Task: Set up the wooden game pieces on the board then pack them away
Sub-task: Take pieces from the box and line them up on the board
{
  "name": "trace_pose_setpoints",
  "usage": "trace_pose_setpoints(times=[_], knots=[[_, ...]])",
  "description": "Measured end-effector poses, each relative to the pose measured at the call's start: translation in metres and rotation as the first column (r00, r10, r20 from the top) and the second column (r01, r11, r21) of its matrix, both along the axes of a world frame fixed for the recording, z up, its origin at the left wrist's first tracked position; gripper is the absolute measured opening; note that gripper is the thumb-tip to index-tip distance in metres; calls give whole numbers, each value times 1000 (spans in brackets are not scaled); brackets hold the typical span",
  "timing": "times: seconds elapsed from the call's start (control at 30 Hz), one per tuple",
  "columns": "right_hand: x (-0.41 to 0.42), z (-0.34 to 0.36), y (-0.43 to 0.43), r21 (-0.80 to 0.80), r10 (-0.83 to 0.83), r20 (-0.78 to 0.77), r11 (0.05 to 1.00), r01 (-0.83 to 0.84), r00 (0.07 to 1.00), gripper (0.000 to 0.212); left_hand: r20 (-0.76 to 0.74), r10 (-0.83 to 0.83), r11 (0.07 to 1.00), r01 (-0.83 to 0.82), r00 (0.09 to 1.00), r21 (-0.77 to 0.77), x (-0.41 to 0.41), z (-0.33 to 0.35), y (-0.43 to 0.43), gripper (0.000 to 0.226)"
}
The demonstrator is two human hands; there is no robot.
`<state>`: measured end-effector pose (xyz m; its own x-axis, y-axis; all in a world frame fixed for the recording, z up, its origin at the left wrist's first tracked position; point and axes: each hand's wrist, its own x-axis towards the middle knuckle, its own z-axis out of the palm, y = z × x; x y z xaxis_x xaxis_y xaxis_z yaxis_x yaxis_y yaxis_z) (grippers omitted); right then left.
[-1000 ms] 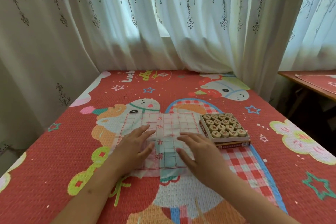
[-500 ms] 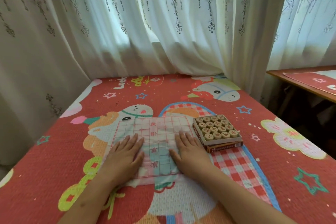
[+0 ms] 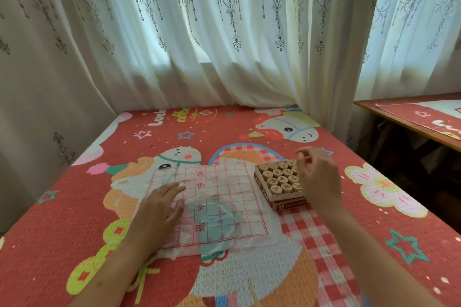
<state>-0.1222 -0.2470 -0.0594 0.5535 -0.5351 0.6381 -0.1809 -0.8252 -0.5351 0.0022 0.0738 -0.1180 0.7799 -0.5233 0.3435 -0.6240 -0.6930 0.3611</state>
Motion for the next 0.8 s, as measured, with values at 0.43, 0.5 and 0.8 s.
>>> trace_pose_setpoints(times=[0.43, 0.5, 0.8], knots=[[2, -32, -55, 247, 20, -347, 967, 71, 938, 23, -637, -228, 893, -103, 736, -438, -50, 40, -158, 17], [1, -35, -55, 254, 31, -328, 966, 57, 944, 23, -689, -200, 893, -160, 697, -421, -47, 37, -177, 22], [-4, -34, -52, 349, 87, -291, 937, 20, 953, 15, -623, -11, 937, -210, 782, -280, -34, 25, -200, 37]])
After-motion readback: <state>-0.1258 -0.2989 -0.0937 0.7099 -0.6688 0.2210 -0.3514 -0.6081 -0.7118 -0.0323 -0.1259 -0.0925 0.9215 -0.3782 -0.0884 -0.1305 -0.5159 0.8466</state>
